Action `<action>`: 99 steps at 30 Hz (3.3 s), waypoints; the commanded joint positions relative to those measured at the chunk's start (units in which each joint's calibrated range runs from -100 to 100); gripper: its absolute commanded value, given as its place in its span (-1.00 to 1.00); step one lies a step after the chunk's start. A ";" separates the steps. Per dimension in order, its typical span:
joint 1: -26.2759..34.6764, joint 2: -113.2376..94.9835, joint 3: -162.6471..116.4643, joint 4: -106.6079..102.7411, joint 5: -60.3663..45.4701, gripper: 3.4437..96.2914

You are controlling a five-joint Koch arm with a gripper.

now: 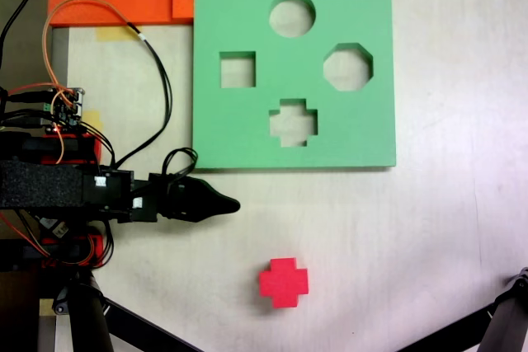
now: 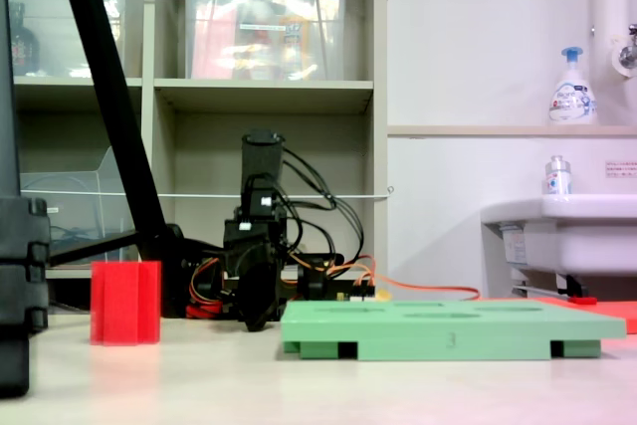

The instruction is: Put the cross columnar block into the corresponding hole

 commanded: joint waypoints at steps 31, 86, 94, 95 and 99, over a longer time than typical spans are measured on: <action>-9.23 -0.55 9.99 -26.59 25.74 -0.02; -11.33 104.06 119.86 -90.62 29.16 0.21; -11.58 102.94 119.26 -90.91 28.96 -0.14; -11.58 101.97 118.96 -91.40 28.96 -0.16; -11.53 98.61 118.76 -95.63 28.96 -0.24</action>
